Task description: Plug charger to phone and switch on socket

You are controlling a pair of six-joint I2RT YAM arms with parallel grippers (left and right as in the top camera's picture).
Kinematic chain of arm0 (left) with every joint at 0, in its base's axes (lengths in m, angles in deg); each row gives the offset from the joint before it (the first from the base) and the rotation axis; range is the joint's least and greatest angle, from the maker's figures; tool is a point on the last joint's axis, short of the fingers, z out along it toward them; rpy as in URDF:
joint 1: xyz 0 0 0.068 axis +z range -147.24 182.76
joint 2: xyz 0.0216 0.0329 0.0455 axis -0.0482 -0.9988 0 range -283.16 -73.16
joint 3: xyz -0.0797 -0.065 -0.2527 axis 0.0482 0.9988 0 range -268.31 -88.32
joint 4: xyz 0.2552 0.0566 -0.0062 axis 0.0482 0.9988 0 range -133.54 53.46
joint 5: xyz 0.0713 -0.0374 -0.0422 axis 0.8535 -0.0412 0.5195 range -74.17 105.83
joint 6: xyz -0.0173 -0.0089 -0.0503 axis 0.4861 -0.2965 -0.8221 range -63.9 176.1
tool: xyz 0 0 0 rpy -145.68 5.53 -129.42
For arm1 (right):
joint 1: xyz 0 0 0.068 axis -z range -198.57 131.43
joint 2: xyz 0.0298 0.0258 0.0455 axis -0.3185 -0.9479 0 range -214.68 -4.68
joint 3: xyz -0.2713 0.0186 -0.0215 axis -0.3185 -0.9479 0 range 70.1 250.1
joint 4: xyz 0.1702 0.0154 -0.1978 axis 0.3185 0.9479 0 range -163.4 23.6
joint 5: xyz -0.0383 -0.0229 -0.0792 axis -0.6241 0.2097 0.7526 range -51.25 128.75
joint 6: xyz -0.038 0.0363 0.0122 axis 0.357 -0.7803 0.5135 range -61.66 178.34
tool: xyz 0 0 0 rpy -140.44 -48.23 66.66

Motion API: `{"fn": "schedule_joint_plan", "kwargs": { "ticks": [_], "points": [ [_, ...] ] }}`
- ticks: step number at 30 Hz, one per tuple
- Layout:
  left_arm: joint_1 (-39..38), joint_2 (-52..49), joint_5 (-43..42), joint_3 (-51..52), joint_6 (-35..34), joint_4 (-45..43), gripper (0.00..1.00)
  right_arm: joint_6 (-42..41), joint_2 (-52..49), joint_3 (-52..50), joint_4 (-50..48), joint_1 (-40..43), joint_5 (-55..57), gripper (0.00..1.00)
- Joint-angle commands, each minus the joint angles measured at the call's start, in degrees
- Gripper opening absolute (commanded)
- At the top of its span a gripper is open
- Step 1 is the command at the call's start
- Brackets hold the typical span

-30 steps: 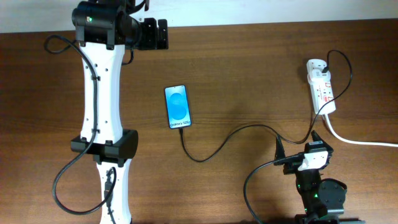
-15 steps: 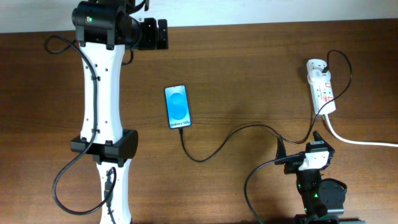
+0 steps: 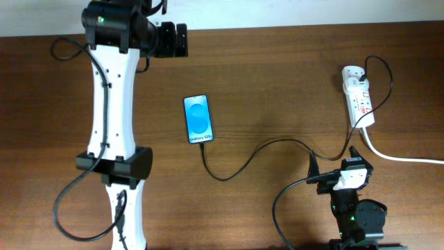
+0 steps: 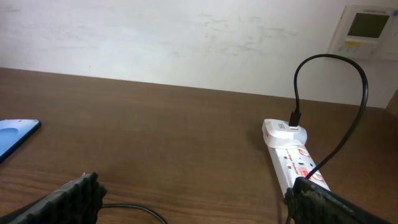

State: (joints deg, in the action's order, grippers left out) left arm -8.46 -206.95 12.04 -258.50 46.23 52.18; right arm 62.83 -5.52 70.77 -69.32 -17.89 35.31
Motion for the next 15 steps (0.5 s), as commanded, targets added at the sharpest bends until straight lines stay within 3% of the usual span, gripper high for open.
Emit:
{"fn": "schedule_joint_plan", "kwargs": {
  "ticks": [1, 4, 8, 15],
  "points": [
    [0.26, 13.2, 0.63, 18.43, 0.57, -8.39, 0.99, -0.28, 0.63, -0.35, 0.26, -0.31, 0.52, 0.98],
    [0.42, 25.68, 0.66, 39.23, 1.07, -24.48, 0.99, -0.28, 0.63, -0.35, 0.26, -0.31, 0.52, 0.98],
    [0.92, 45.27, 0.63, 69.33, 9.01, -46.01, 0.99, -0.28, 0.63, -0.35, 0.26, -0.31, 0.52, 0.98],
    [7.3, 72.89, 0.39, 109.11, 11.04, -71.17, 1.0, -0.28, 0.63, -0.35, 0.26, -0.31, 0.52, 0.98]
  ]
}}
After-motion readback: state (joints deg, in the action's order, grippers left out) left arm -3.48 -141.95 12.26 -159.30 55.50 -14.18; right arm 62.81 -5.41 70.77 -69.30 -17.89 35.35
